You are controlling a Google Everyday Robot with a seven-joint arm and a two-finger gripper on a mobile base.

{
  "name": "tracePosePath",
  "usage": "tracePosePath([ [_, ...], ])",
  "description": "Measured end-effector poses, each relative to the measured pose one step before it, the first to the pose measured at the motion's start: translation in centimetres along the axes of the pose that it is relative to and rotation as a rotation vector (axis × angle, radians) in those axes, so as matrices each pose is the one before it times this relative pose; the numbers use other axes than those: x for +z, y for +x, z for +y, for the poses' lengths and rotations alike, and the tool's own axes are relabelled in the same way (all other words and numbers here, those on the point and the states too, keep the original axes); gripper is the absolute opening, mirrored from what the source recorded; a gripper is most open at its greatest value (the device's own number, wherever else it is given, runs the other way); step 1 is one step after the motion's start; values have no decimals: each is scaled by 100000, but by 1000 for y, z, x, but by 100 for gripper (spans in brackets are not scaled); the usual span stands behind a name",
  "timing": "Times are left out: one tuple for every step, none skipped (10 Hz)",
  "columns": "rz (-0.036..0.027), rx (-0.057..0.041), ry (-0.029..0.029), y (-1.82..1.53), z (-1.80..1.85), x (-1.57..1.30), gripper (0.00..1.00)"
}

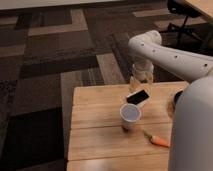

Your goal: Place the eraser in the ceramic cup

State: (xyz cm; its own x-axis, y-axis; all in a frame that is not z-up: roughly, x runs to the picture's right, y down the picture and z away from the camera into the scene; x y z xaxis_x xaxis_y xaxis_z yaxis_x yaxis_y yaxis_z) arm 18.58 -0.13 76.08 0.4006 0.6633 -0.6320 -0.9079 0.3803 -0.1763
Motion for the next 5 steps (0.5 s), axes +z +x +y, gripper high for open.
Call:
tracePosePath([
  [15, 60, 22, 17, -36, 8, 65],
  [50, 14, -15, -10, -6, 41, 65],
  [-83, 259, -119, -142, -337, 123, 65],
  [-151, 1186, -1267, -297, -1035, 653, 65],
  [-185, 540, -557, -169, -643, 424, 65],
])
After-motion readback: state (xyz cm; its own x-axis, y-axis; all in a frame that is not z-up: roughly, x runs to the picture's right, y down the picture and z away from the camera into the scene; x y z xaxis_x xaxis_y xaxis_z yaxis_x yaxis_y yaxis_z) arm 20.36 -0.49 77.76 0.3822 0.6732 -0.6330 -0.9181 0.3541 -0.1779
